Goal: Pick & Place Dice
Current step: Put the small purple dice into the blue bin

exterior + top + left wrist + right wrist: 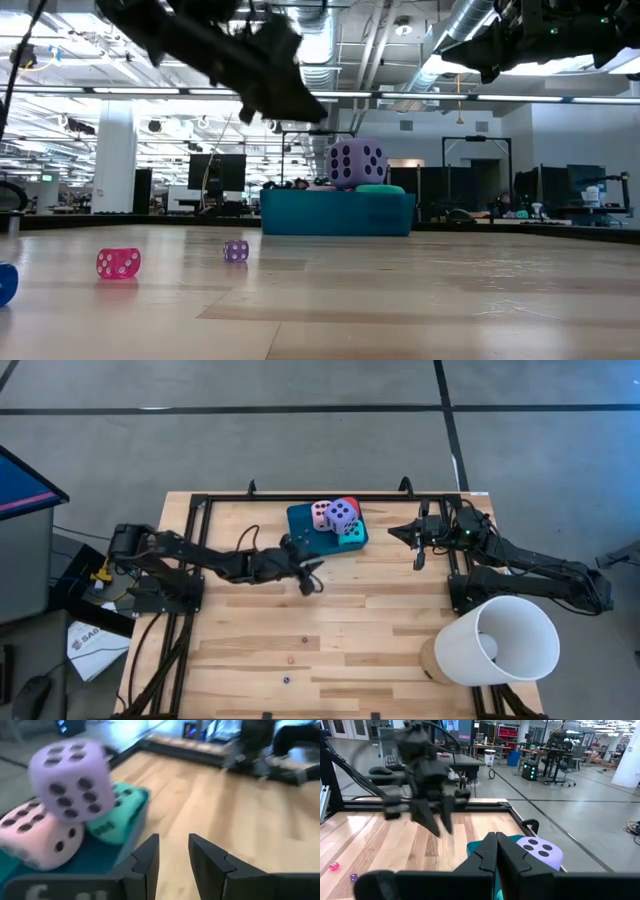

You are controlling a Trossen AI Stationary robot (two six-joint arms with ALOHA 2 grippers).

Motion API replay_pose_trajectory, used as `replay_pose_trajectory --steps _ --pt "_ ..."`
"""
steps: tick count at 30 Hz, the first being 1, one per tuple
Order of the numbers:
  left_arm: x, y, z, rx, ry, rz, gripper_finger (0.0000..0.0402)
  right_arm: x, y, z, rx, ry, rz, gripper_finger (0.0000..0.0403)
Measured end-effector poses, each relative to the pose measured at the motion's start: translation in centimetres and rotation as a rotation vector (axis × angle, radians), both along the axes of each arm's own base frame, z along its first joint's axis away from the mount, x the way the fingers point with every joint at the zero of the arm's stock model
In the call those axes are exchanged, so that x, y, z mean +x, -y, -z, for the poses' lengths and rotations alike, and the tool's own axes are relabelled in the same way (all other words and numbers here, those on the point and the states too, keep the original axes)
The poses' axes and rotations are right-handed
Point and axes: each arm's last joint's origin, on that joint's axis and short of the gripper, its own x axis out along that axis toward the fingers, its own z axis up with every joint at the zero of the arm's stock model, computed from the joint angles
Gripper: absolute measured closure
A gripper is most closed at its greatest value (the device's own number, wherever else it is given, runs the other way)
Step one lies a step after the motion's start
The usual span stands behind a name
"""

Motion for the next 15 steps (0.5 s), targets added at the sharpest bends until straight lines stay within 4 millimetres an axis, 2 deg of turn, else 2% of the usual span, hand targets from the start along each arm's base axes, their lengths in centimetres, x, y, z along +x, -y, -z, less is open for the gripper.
replay_pose_trajectory --steps 7,15 --pt "-1.1 3.5 -2.3 -0.011 0.062 0.130 0.0308 0.0 0.0 0.0 0.003 -0.001 0.000 0.0403" --pt "-1.8 7.8 -2.2 -0.066 0.070 0.259 0.0308 0.0 0.0 0.0 0.002 0.000 0.000 0.0403"
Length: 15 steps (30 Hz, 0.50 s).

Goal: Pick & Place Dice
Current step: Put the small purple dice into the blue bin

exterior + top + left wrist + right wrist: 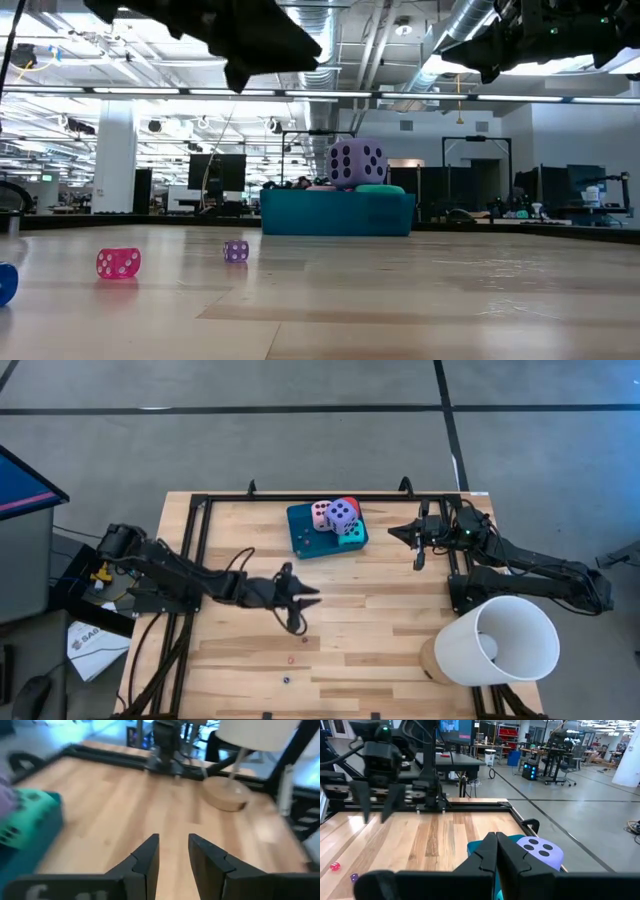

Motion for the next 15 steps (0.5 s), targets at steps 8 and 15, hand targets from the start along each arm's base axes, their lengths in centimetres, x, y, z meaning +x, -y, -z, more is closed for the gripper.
replay_pose_trajectory --steps 8,15 --pt "-0.2 2.8 -1.4 -0.045 -0.012 0.018 0.0317 0.0 0.0 -0.1 -0.003 0.007 0.000 0.0403" --pt "0.5 3.8 -1.4 -0.006 -0.157 -0.044 0.0359 0.0 0.0 -0.1 -0.003 0.007 0.000 0.0403"
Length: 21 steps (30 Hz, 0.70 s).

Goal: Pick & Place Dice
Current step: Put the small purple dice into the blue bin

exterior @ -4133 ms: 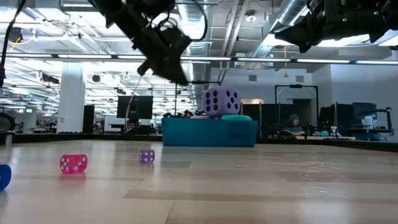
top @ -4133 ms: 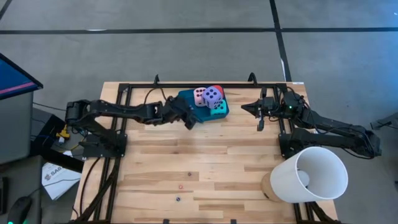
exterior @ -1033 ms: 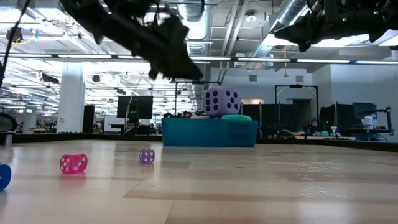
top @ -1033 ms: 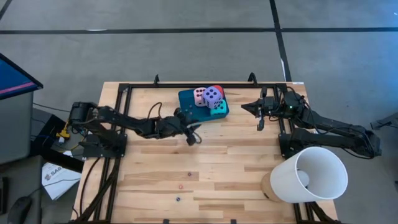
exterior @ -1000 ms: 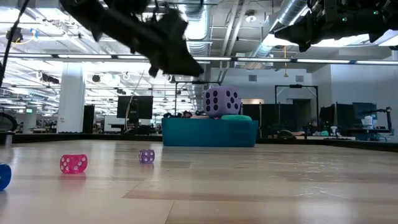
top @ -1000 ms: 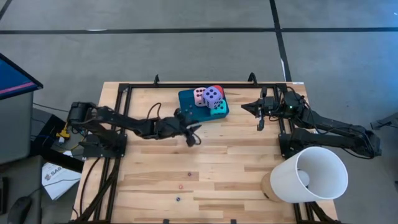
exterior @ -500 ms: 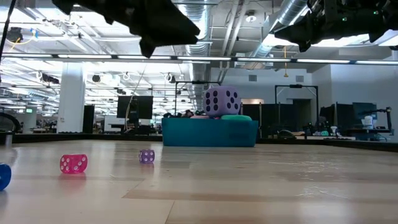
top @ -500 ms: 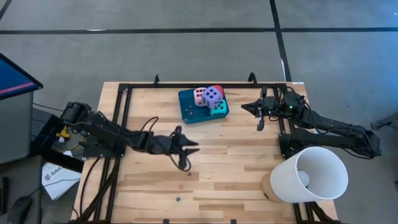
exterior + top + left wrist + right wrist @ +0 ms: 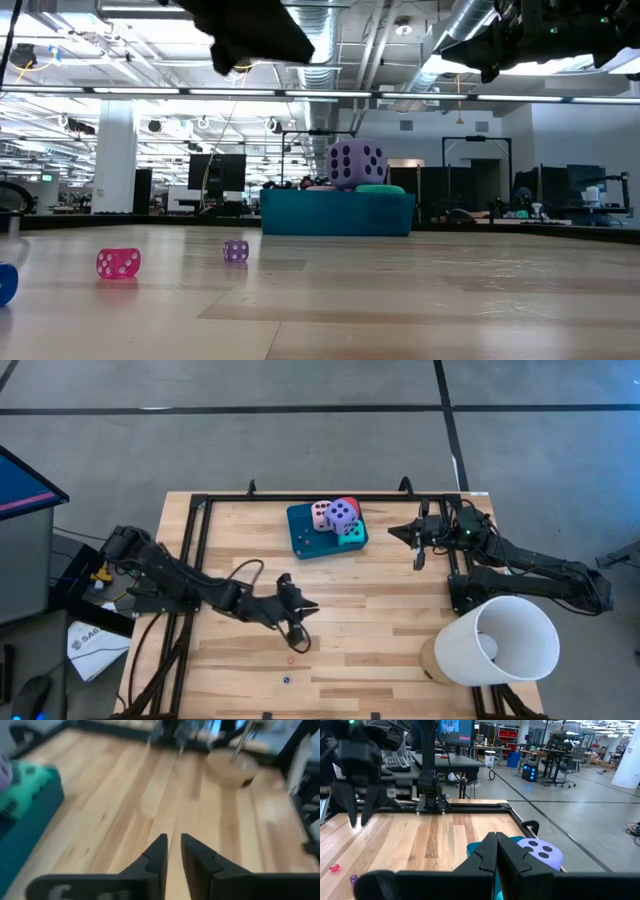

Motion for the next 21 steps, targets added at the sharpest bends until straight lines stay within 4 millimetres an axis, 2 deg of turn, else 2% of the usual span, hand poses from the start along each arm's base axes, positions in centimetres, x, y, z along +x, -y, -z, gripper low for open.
replay_pose_trajectory --steps 4,7,13,21 --pt "1.9 0.7 1.3 -0.013 -0.104 0.007 0.0393 0.0 0.0 0.0 0.002 -0.003 0.000 0.0403" --pt "2.9 1.2 1.8 -0.021 -0.166 0.032 0.0398 0.0 0.0 0.1 0.010 -0.008 0.000 0.0403" --pt "2.4 1.1 2.4 -0.195 -0.265 -0.111 0.0401 0.1 0.0 0.2 0.016 -0.016 -0.002 0.0403" --pt "2.3 1.4 3.4 -0.298 -0.335 -0.152 0.0401 0.2 0.0 0.2 0.014 -0.012 -0.005 0.0403"
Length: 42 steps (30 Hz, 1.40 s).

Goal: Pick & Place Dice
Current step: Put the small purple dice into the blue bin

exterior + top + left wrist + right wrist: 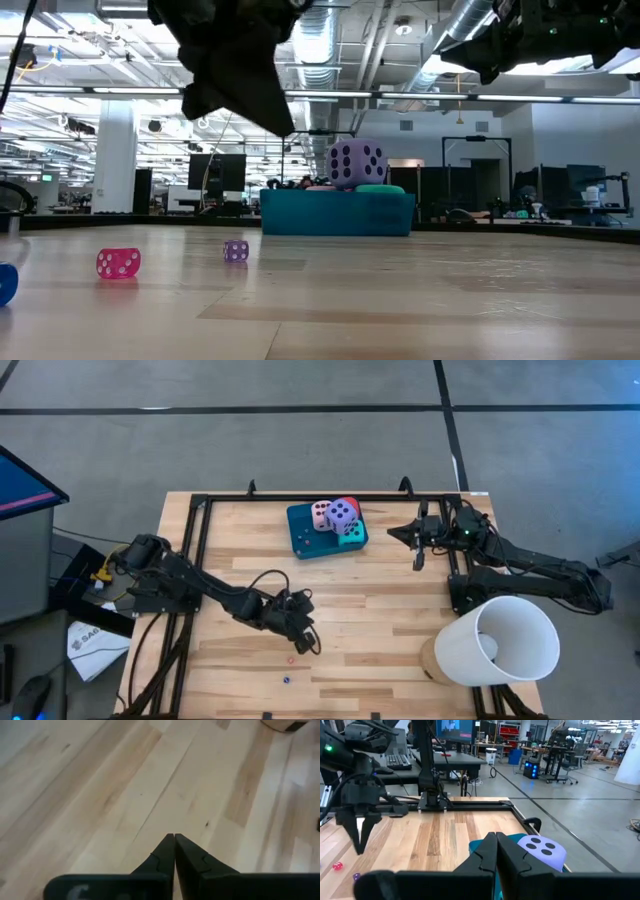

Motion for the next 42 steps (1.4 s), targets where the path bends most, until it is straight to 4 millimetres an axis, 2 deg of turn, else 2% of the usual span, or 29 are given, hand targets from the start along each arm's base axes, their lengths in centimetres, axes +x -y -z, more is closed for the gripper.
replay_pose_trajectory --steps 5,11,17,22,30,35,42 --pt "1.1 0.6 1.4 -0.008 -0.082 0.006 0.0401 0.0 0.0 0.0 -0.001 0.003 0.000 0.0403" --pt "3.0 1.7 3.2 -0.032 -0.293 0.055 0.0401 0.1 0.0 0.1 0.002 -0.004 0.000 0.0403" --pt "4.3 2.3 3.0 -0.020 -0.382 0.036 0.0401 0.1 0.0 0.1 0.006 -0.012 0.000 0.0403" --pt "4.1 1.9 2.7 -0.049 -0.415 0.044 0.0401 0.1 0.0 0.1 0.006 -0.012 0.000 0.0403" --pt "4.6 2.1 2.0 -0.127 -0.359 0.075 0.0394 0.0 0.0 0.2 0.007 -0.014 0.000 0.0403" --pt "4.5 2.1 2.0 -0.126 -0.366 0.075 0.0364 0.0 0.0 0.2 0.008 -0.017 0.000 0.0403" --pt "4.6 2.1 2.0 -0.127 -0.364 0.075 0.0283 0.0 0.0 0.2 0.009 -0.017 0.000 0.0403"
